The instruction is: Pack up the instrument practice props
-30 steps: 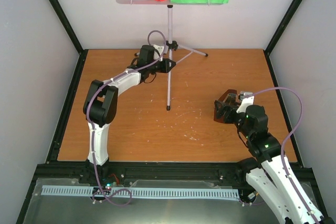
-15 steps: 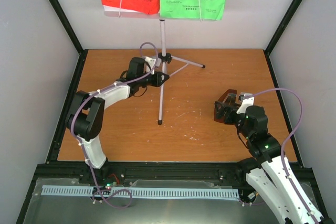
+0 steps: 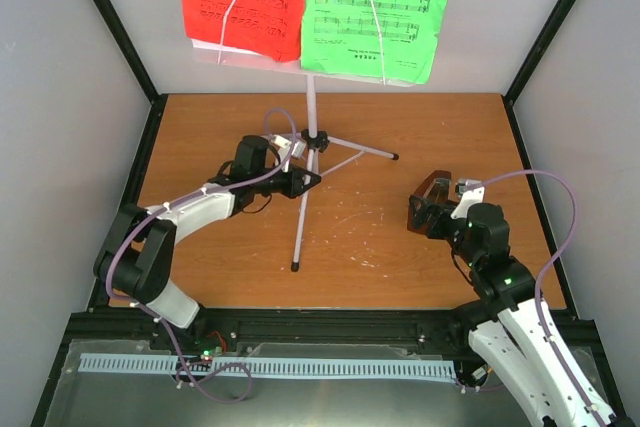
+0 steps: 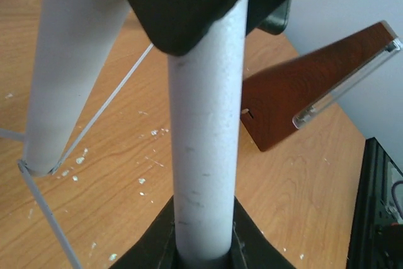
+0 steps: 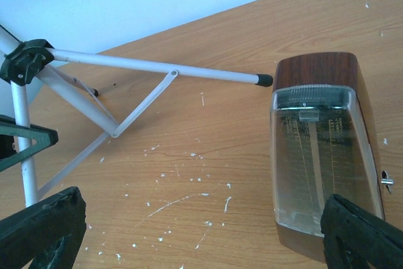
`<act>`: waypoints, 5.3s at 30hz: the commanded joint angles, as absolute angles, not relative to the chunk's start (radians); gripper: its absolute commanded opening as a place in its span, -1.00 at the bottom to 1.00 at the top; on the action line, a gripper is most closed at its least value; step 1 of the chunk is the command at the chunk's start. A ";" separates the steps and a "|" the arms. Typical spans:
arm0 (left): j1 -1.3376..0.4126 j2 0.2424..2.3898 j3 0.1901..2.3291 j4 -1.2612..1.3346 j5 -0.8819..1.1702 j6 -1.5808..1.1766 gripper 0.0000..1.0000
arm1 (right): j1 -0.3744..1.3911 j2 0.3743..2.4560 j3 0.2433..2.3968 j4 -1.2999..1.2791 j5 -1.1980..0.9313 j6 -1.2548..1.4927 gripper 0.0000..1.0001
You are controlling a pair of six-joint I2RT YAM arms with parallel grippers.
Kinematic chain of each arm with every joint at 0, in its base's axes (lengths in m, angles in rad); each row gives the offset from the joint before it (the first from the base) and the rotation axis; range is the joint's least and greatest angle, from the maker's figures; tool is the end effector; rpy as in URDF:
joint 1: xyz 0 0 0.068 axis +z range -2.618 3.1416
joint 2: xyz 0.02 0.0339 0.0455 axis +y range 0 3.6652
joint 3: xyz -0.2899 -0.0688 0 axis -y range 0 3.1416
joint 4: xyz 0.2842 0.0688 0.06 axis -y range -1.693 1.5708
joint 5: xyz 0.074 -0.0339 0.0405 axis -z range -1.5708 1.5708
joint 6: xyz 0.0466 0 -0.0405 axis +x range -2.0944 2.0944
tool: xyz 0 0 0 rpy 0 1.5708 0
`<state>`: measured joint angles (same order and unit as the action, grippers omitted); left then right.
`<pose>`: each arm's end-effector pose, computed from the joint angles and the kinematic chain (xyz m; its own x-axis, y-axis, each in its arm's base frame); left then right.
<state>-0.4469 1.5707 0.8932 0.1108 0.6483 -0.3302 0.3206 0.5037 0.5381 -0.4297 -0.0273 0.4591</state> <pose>0.3240 -0.1865 0.2123 -0.7186 0.0578 -0.6930 0.6035 0.5469 -0.5802 0.1508 0.0514 0.2767 -0.4778 0.3081 -0.8227 -0.1419 0.8971 0.4184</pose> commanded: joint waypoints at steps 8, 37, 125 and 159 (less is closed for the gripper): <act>-0.459 1.493 0.903 -0.003 0.679 -0.345 0.04 | 0.316 0.482 0.535 -0.453 -0.029 0.480 1.00; -0.459 1.025 0.791 -0.016 0.692 -0.216 0.93 | 0.315 0.447 0.579 -0.404 -0.065 0.447 1.00; -0.640 1.695 2.141 -0.054 0.746 -0.588 0.27 | 0.198 1.401 1.946 -0.202 -0.743 0.450 -0.50; -0.653 1.837 2.303 -0.041 0.730 -0.634 -1.00 | 0.198 1.402 1.964 -0.224 -0.724 0.399 -0.95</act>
<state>-0.6483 1.8320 2.2608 -0.0494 0.7334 -0.6373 0.2024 1.4204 1.9461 -0.2161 -0.7330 0.4107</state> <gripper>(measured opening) 0.042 0.031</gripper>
